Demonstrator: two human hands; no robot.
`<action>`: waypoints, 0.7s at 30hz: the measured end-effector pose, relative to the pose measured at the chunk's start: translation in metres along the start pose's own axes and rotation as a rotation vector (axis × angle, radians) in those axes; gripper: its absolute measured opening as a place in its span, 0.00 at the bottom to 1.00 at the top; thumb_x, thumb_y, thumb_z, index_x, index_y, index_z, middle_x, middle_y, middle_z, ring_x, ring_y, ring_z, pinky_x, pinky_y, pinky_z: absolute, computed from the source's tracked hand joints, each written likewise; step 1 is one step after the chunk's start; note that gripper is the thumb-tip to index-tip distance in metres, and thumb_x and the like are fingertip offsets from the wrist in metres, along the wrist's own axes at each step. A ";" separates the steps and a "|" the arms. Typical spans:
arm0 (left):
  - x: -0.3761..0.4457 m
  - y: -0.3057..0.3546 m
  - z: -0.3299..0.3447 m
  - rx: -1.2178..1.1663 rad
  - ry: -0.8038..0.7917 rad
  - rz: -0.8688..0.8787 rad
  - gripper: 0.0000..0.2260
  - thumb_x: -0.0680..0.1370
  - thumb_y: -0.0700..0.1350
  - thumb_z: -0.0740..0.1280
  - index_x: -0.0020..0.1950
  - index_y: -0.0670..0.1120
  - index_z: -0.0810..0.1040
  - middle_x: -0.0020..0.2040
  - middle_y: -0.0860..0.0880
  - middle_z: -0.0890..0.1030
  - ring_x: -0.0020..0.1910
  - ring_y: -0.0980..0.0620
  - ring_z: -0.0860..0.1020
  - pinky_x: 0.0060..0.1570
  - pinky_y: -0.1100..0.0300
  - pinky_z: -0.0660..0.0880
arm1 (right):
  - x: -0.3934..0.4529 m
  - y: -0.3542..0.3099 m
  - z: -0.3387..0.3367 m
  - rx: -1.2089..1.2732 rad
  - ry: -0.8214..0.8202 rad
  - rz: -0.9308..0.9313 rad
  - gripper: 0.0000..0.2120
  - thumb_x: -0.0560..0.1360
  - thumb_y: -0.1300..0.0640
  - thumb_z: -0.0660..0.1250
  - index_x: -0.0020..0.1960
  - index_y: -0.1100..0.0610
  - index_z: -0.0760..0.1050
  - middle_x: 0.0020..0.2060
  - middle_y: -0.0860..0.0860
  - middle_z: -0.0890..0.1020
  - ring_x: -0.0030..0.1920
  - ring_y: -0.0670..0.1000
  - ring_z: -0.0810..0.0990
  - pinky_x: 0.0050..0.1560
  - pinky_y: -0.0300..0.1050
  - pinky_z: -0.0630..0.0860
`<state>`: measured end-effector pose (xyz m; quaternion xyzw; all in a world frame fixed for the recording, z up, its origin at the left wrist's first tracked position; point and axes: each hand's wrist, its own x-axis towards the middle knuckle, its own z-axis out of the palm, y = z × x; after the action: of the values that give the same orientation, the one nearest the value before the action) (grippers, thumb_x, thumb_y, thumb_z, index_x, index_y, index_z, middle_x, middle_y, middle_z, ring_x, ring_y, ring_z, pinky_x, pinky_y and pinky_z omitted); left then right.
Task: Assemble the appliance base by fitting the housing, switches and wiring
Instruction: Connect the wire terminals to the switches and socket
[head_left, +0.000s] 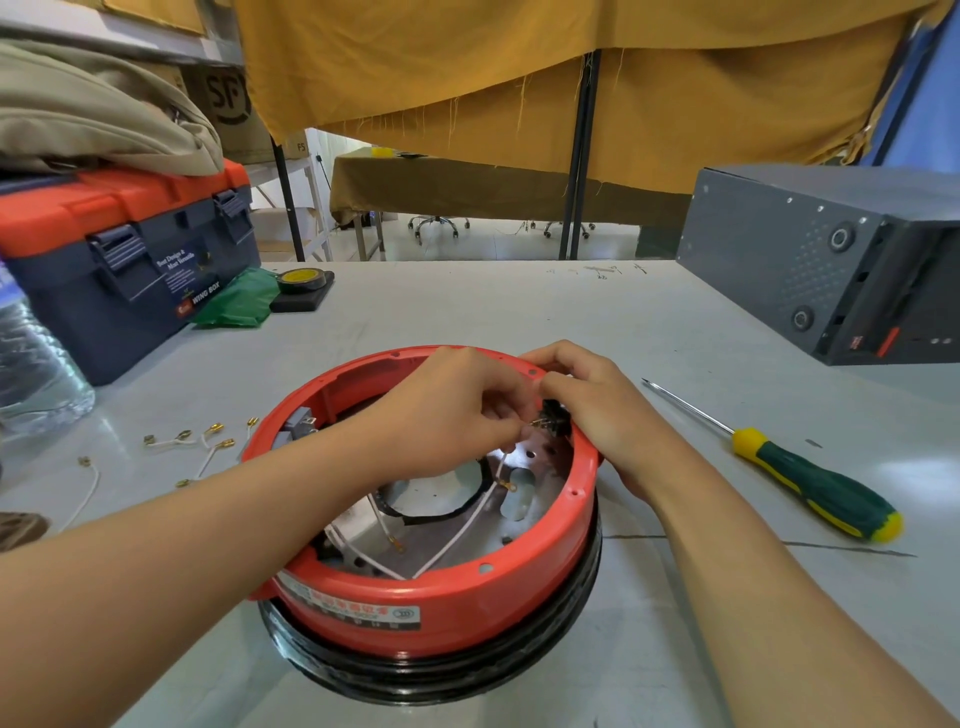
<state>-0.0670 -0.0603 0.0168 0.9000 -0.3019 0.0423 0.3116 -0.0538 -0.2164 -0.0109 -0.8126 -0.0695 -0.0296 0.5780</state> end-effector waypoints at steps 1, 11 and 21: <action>0.000 0.000 0.000 -0.006 -0.002 -0.004 0.03 0.71 0.36 0.70 0.43 0.42 0.82 0.35 0.50 0.83 0.33 0.60 0.79 0.36 0.70 0.74 | 0.000 0.000 0.000 0.002 0.000 0.001 0.10 0.73 0.62 0.62 0.49 0.53 0.80 0.48 0.52 0.82 0.51 0.55 0.81 0.57 0.56 0.76; 0.000 0.002 0.003 0.044 0.037 0.016 0.03 0.72 0.36 0.69 0.39 0.41 0.81 0.32 0.49 0.82 0.33 0.58 0.77 0.35 0.68 0.71 | 0.001 0.001 0.000 0.004 0.000 -0.003 0.10 0.73 0.62 0.62 0.50 0.52 0.80 0.46 0.50 0.81 0.50 0.55 0.80 0.55 0.54 0.75; 0.003 -0.001 0.006 0.218 0.063 0.161 0.03 0.73 0.37 0.67 0.41 0.42 0.80 0.34 0.48 0.81 0.34 0.52 0.76 0.36 0.64 0.69 | 0.001 0.000 0.001 -0.010 0.005 -0.028 0.11 0.73 0.63 0.62 0.49 0.53 0.80 0.43 0.49 0.81 0.51 0.56 0.80 0.56 0.55 0.75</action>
<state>-0.0650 -0.0645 0.0123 0.8996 -0.3567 0.1280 0.2170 -0.0532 -0.2157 -0.0115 -0.8142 -0.0795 -0.0400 0.5738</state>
